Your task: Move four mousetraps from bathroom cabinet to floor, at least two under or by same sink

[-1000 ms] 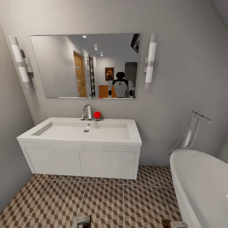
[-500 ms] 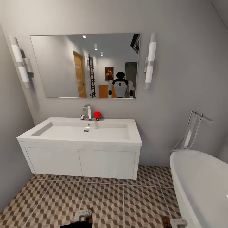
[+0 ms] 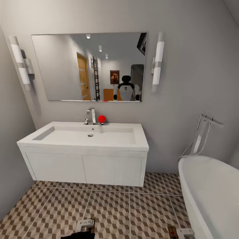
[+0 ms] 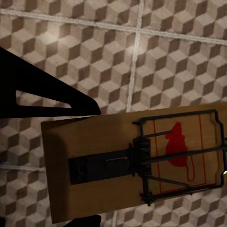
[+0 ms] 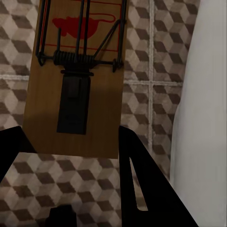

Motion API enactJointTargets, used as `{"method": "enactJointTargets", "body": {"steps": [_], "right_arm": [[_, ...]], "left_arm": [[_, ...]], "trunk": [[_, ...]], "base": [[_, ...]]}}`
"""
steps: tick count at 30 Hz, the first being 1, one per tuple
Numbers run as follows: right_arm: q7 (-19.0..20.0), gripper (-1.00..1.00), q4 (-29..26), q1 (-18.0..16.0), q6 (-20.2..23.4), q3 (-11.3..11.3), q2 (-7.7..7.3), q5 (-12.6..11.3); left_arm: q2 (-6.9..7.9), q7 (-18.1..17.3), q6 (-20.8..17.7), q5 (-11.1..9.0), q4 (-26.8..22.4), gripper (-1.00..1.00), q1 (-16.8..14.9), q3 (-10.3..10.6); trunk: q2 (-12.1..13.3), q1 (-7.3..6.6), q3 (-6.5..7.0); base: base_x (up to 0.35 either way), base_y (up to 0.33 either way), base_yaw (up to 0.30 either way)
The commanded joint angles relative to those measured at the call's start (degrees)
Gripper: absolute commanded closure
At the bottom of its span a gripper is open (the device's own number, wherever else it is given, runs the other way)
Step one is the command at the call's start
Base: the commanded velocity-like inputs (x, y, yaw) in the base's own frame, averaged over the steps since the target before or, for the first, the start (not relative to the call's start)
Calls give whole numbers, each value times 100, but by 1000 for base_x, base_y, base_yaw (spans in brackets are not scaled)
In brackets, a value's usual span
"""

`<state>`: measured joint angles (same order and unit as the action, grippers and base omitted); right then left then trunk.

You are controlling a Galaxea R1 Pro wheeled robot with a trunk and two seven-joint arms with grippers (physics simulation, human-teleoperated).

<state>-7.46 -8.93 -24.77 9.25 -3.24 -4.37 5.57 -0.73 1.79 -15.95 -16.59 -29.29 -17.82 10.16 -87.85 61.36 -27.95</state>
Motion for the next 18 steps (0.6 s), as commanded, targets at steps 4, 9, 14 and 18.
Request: {"method": "enactJointTargets", "body": {"steps": [4, 9, 14, 18], "right_arm": [[-8, 100, -12, -1, 28, -29, 5, 42], [-29, 100, -12, -1, 12, -27, 6, 48], [-36, 100, -10, -1, -33, -22, 9, 51], [-37, 100, -7, -1, -59, -15, 12, 62]], "left_arm": [[22, 10, -13, -37, -1, 100, -2, 21], [28, 6, 0, -37, 2, 100, -2, 28], [34, 7, 8, -37, 7, 100, -2, 24], [37, 13, 10, -49, 17, 100, -2, 15]], "trunk": [[-165, 88, -78], [-366, 198, -168], [-566, 308, -258], [-727, 396, -330]], "base": [[0, 0, 0], [0, 0, 0], [0, 0, 0], [0, 0, 0]]}}
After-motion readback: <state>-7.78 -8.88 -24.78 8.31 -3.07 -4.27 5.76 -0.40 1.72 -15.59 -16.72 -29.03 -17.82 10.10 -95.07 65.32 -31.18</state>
